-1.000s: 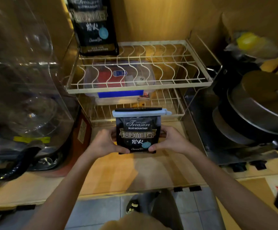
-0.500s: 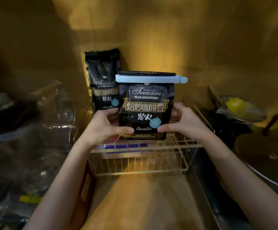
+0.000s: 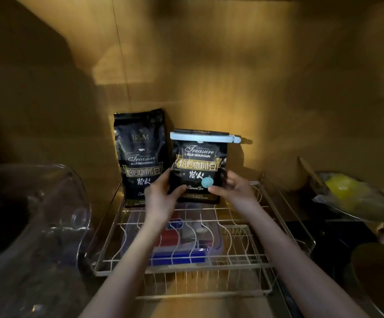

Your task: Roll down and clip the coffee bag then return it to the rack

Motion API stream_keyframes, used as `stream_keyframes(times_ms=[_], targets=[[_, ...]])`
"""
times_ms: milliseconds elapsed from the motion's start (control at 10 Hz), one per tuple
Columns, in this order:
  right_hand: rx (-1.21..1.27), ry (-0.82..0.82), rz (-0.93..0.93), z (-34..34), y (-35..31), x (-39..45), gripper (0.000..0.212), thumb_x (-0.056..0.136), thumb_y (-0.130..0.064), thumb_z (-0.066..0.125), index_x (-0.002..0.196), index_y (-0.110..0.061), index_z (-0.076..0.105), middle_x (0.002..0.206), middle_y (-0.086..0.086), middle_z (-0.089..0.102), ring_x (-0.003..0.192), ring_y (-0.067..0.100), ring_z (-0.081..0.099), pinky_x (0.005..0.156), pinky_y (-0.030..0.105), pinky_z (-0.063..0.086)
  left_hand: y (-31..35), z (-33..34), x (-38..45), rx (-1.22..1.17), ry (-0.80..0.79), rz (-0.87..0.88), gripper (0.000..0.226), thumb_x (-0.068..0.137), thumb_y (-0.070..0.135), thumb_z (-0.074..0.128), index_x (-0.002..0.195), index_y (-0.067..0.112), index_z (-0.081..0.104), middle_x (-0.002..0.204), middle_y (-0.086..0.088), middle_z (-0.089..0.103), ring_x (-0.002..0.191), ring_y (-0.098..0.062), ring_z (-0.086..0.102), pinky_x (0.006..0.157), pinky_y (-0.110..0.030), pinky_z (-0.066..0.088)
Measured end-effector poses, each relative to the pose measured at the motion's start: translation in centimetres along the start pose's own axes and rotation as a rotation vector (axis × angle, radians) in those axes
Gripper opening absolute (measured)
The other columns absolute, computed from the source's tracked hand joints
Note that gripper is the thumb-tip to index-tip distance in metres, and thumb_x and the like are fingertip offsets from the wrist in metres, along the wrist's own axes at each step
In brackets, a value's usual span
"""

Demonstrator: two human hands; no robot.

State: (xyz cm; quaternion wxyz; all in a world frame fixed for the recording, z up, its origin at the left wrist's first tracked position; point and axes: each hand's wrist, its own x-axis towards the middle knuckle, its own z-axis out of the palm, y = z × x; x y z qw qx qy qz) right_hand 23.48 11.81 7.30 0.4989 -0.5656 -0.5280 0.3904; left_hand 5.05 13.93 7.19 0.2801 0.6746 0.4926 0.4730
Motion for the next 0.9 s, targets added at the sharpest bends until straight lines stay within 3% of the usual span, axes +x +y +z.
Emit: stream_keyframes(times_ms=[100, 200, 300, 400, 500, 600, 700, 800, 900], targets=[[-0.017, 0.000, 0.037, 0.1, 1.5, 1.1, 0.043, 0.074, -0.015, 0.073, 0.115, -0.015, 0.058, 0.112, 0.002, 0.066, 0.105, 0.019, 0.061, 0.088, 0.032, 0.051, -0.8, 1.2, 0.1, 0.070, 0.035, -0.028, 0.060, 0.076, 0.018, 0.069, 0.130, 0.016, 0.044, 0.120, -0.008, 0.064, 0.111, -0.019, 0.060, 0.101, -0.031, 0.044], [-0.018, -0.021, 0.039, 0.1, 2.4, 1.6, 0.040, 0.077, -0.016, 0.071, 0.115, -0.017, 0.058, 0.110, 0.001, 0.067, 0.103, 0.017, 0.062, 0.088, 0.030, 0.050, -0.8, 2.1, -0.6, 0.203, 0.075, 0.041, 0.068, 0.079, 0.011, 0.065, 0.137, 0.009, 0.030, 0.133, -0.015, 0.052, 0.122, -0.023, 0.050, 0.097, -0.017, 0.031], [0.005, -0.047, 0.036, 0.3, 2.4, 1.8, 0.034, 0.082, -0.015, 0.066, 0.114, -0.020, 0.057, 0.103, -0.004, 0.067, 0.099, 0.012, 0.063, 0.073, 0.018, 0.051, -1.1, 2.5, -0.8, 0.359, 0.065, 0.233, 0.075, 0.077, 0.005, 0.065, 0.140, 0.011, 0.024, 0.149, -0.015, 0.029, 0.136, -0.020, 0.025, 0.111, -0.029, 0.021], [0.029, -0.067, 0.021, 0.8, 2.2, 2.1, 0.035, 0.085, -0.016, 0.062, 0.118, -0.019, 0.054, 0.099, -0.009, 0.065, 0.091, 0.003, 0.061, 0.062, 0.009, 0.051, -1.7, 3.0, -0.4, 0.595, -0.007, 0.370, 0.076, 0.073, 0.011, 0.070, 0.137, 0.013, 0.030, 0.150, -0.014, 0.028, 0.139, -0.027, 0.019, 0.110, -0.042, 0.027], [0.042, -0.031, 0.023, 1.4, 2.4, 2.3, 0.036, 0.086, -0.017, 0.061, 0.121, -0.016, 0.052, 0.110, 0.003, 0.064, 0.096, 0.012, 0.061, 0.072, 0.019, 0.052, -1.5, 3.2, -0.1, 0.624, -0.141, 0.338, 0.076, 0.081, 0.016, 0.062, 0.142, 0.017, 0.017, 0.155, -0.008, 0.008, 0.138, -0.018, -0.004, 0.117, -0.039, 0.019], [0.003, -0.002, 0.034, 1.6, 2.4, 2.2, 0.038, 0.087, -0.017, 0.061, 0.123, -0.014, 0.050, 0.112, 0.006, 0.061, 0.109, 0.025, 0.059, 0.079, 0.027, 0.051, -1.3, 2.8, 0.0, 0.636, -0.190, 0.322, 0.074, 0.086, 0.022, 0.056, 0.143, 0.021, 0.007, 0.155, -0.001, -0.006, 0.137, -0.011, -0.013, 0.119, -0.037, 0.016], [-0.097, 0.060, 0.031, 1.7, 0.5, 1.6, 0.058, 0.083, -0.019, 0.065, 0.134, -0.012, 0.039, 0.129, 0.007, 0.054, 0.121, 0.027, 0.050, 0.095, 0.040, 0.048, 0.3, 1.6, 0.0, 0.599, -0.225, 0.282, 0.071, 0.086, 0.028, 0.056, 0.142, 0.019, 0.014, 0.157, -0.004, 0.004, 0.143, -0.015, -0.002, 0.118, -0.037, 0.020], [-0.204, 0.190, -0.069, 1.2, -4.3, -0.2, 0.068, 0.083, -0.021, 0.065, 0.140, -0.020, 0.029, 0.146, 0.002, 0.038, 0.132, 0.019, 0.038, 0.107, 0.037, 0.034, 3.5, -0.3, 0.2, 0.521, -0.211, 0.226, 0.064, 0.084, 0.033, 0.058, 0.138, 0.017, 0.029, 0.151, -0.010, 0.028, 0.139, -0.024, 0.024, 0.112, -0.037, 0.029], [-0.019, 0.291, -0.369, -0.7, -11.9, -5.1, 0.047, 0.084, -0.012, 0.062, 0.128, -0.020, 0.047, 0.130, 0.000, 0.055, 0.120, 0.014, 0.051, 0.104, 0.031, 0.043, 6.9, -3.3, 1.8, 0.505, -0.198, 0.192, 0.049, 0.081, 0.038, 0.060, 0.124, 0.016, 0.051, 0.133, -0.009, 0.053, 0.119, -0.026, 0.050, 0.098, -0.041, 0.045]])
